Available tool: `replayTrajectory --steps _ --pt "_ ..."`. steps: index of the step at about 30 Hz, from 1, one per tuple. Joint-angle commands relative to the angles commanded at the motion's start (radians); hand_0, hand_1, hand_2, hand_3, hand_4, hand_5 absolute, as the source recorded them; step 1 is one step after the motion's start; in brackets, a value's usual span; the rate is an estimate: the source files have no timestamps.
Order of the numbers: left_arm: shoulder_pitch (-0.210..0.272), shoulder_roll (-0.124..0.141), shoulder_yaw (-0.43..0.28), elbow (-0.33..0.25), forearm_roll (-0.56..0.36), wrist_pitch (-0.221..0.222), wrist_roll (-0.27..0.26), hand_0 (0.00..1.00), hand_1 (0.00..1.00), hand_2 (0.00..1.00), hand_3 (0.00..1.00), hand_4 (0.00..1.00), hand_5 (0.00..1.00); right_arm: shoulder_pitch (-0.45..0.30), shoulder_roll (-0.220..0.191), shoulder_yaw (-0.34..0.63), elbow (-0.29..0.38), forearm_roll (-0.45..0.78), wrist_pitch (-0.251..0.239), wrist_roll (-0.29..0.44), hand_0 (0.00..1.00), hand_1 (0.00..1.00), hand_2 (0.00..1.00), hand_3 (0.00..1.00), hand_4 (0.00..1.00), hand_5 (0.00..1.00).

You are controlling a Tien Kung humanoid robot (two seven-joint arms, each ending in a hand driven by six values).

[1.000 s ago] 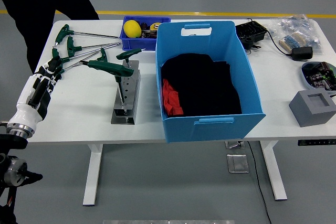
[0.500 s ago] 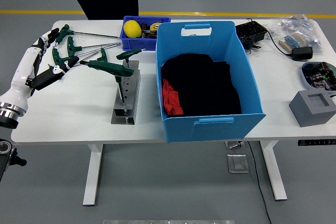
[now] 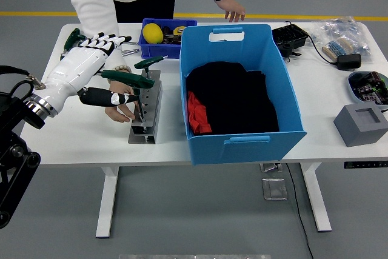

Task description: Lift tool from toolbox,place it in box,lift tool from toolbox,place it in box

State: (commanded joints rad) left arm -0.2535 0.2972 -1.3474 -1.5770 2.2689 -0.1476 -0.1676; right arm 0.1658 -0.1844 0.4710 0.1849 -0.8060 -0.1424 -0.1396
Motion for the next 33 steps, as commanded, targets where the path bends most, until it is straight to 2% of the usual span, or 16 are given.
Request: replayTrajectory --steps 6,10,11,16,17,22,23,28,29,33 --pt "-0.043 0.009 0.052 0.004 0.000 -0.057 0.027 0.998 0.998 0.998 0.998 0.998 0.423 0.004 -0.002 -0.008 0.001 0.011 0.000 0.002 0.677 0.621 0.681 0.536 0.785 0.599" --pt "-0.079 0.022 0.084 0.031 0.000 -0.066 0.033 0.998 0.998 0.998 0.998 0.998 0.423 0.007 -0.003 -0.008 0.001 0.011 0.001 0.001 0.677 0.621 0.681 0.536 0.785 0.599" --pt "-0.088 0.026 0.092 0.042 0.000 -0.064 0.032 0.924 0.892 0.902 0.866 0.998 0.416 0.008 -0.004 -0.007 0.001 0.009 0.002 0.001 0.677 0.621 0.682 0.536 0.784 0.599" --pt "-0.133 0.045 0.135 0.088 0.000 -0.061 0.034 0.924 0.892 0.902 0.866 0.998 0.416 0.011 -0.005 -0.006 0.002 0.005 0.003 0.001 0.677 0.621 0.682 0.536 0.784 0.599" --pt "-0.139 0.047 0.142 0.094 0.000 -0.061 0.036 0.813 0.735 0.767 0.778 0.998 0.419 0.011 -0.006 -0.007 0.002 0.006 0.003 0.001 0.677 0.621 0.680 0.536 0.785 0.599" --pt "-0.168 0.053 0.163 0.127 0.000 -0.072 0.052 0.813 0.735 0.767 0.778 0.998 0.419 0.013 -0.006 -0.009 0.002 0.009 0.002 0.001 0.677 0.621 0.680 0.536 0.785 0.599" --pt "-0.173 0.054 0.165 0.132 0.000 -0.079 0.059 0.704 0.608 0.635 0.713 0.998 0.433 0.014 -0.007 -0.009 0.002 0.010 0.003 0.001 0.677 0.618 0.680 0.536 0.785 0.598" --pt "-0.190 0.054 0.176 0.153 0.000 -0.103 0.093 0.704 0.608 0.635 0.713 0.998 0.433 0.015 -0.008 -0.011 0.002 0.013 0.003 0.001 0.677 0.618 0.680 0.536 0.785 0.598" --pt "-0.190 0.053 0.177 0.155 0.000 -0.105 0.096 0.593 0.545 0.570 0.663 0.998 0.471 0.015 -0.008 -0.011 0.002 0.013 0.003 0.001 0.678 0.619 0.680 0.536 0.785 0.598" --pt "-0.196 0.047 0.183 0.171 0.000 -0.122 0.136 0.593 0.545 0.570 0.663 0.998 0.471 0.016 -0.009 -0.012 0.003 0.014 0.003 0.001 0.678 0.619 0.680 0.536 0.785 0.598"
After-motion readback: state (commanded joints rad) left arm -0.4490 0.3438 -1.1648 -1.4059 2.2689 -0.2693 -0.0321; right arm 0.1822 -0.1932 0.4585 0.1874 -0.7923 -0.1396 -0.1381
